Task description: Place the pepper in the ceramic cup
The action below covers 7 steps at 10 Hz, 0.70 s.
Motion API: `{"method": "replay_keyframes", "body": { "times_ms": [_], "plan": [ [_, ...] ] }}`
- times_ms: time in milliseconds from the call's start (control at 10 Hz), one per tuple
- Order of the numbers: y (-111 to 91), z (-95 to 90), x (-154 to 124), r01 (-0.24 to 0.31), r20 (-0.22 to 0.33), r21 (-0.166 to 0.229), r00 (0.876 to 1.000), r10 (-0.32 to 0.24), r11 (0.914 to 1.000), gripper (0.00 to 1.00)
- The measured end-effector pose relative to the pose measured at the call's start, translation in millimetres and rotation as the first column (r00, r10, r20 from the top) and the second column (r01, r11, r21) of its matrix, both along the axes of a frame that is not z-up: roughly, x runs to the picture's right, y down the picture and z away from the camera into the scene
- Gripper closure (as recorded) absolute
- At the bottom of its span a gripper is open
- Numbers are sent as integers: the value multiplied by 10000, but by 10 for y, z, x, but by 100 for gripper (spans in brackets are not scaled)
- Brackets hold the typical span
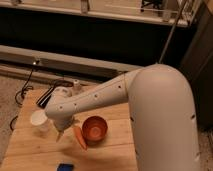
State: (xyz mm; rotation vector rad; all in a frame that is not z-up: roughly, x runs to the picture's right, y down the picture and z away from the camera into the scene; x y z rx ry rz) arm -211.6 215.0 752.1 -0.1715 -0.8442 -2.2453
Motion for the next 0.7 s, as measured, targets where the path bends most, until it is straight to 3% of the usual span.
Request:
{"method": "replay_keyframes", "body": {
  "times_ms": [400, 700],
  "plan": [
    [177, 179, 32, 156, -200, -278, 9997, -161, 9995, 20],
    [155, 321, 245, -154, -961, -192, 9953, 135, 9997, 20]
  ]
}}
